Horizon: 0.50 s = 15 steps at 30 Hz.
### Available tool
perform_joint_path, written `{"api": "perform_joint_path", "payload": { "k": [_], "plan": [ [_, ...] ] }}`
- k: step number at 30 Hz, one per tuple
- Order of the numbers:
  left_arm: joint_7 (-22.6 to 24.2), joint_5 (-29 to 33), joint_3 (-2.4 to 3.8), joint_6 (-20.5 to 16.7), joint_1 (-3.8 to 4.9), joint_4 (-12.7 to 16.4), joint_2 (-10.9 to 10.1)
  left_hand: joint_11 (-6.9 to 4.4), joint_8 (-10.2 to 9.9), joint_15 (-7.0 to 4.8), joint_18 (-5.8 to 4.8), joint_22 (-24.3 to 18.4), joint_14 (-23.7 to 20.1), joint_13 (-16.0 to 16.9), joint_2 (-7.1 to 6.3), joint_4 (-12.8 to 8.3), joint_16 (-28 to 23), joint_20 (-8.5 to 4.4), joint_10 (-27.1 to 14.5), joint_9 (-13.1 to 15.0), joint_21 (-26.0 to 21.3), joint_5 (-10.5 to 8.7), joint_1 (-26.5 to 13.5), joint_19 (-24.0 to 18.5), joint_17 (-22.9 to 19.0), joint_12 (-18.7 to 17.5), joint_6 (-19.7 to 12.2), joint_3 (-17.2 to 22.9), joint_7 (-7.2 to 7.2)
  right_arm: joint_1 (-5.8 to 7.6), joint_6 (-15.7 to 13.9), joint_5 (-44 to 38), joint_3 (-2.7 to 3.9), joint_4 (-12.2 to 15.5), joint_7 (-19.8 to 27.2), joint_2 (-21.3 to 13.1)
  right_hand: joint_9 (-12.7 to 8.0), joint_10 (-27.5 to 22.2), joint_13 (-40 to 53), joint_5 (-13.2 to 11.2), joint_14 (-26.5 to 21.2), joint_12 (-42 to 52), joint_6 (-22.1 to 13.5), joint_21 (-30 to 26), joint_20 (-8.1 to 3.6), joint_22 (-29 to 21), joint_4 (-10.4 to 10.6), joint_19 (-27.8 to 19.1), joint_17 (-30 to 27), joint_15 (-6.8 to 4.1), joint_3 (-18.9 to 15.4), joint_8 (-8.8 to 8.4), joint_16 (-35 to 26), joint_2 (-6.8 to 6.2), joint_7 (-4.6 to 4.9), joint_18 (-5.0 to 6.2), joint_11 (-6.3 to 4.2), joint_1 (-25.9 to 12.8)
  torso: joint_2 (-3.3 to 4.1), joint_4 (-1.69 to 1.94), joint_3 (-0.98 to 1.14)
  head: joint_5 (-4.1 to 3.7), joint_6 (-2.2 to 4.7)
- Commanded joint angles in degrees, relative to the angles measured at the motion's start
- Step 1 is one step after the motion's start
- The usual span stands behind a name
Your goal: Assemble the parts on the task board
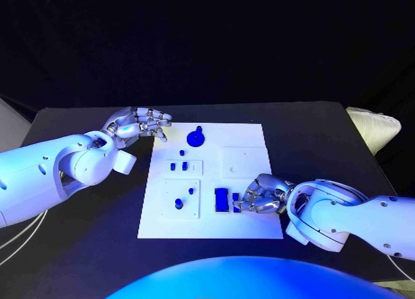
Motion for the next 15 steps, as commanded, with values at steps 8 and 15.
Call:
{"api": "perform_joint_path", "payload": {
  "k": [8,15],
  "plan": [
    [0.2,-0.1,0.00,0.8,-0.02,0.0,0.2,0.16,0.3,0.22,0.66,0.0,-0.3,0.1,0.08,0.4,0.4,0.11,-0.2,-0.1,0.1,0.23,-0.6,-0.5,0.1,-0.3,-0.2,0.0,-0.04,-0.03,1.2,-1.9,-0.01,-0.8,1.1,-0.4,-0.1,6.0,15.1,-4.4,6.0,0.2,0.1,-0.3,-0.59,14.4,-2.3,5.4,15.1,-0.55,0.3,-0.11,0.2,-0.90,-0.13,-0.31,-0.36,5.3,0.00,-0.01,0.02,-0.02,0.00],
    [1.0,0.0,0.00,0.7,-0.42,0.1,0.3,0.14,0.4,0.22,0.68,0.0,-0.3,0.1,0.05,0.4,0.4,0.13,-0.2,-0.1,0.0,0.24,-0.6,-0.5,0.1,-0.3,-0.3,0.0,-0.05,0.17,-3.3,0.4,0.01,-2.2,7.3,-0.4,-0.7,5.6,14.6,-7.1,6.0,-0.8,-1.6,-2.7,-0.51,13.8,-4.0,4.7,15.1,-0.35,1.1,-1.23,0.2,-2.45,0.52,0.17,0.08,8.9,-0.36,-0.07,0.03,0.70,1.06]
  ]
}}
